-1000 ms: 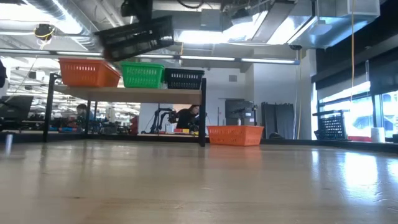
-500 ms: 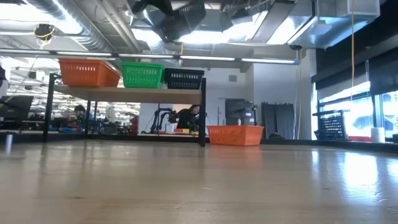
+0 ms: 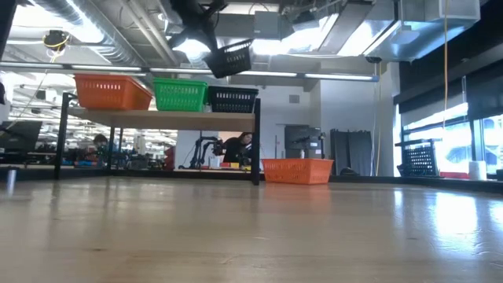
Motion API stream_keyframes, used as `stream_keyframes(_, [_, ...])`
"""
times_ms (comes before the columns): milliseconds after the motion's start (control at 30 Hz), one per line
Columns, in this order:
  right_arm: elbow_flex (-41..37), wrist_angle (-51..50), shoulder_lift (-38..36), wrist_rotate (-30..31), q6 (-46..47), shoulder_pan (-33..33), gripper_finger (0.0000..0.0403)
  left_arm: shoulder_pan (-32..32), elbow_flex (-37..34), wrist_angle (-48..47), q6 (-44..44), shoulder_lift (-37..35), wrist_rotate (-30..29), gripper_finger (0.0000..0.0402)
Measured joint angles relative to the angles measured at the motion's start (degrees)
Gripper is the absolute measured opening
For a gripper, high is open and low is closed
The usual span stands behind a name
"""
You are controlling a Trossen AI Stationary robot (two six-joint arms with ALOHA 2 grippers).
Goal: Stack baskets on shelf by color
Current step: Stack the black bin on the black bins on the shelf
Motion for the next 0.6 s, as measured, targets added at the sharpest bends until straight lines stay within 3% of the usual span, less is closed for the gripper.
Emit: stream_keyframes(600, [0.0,0.0,0.0,0.0,-0.3,0.0,0.0078,0.4,-3.6,-0.1,-4.9,0.3,-4.1,0.0])
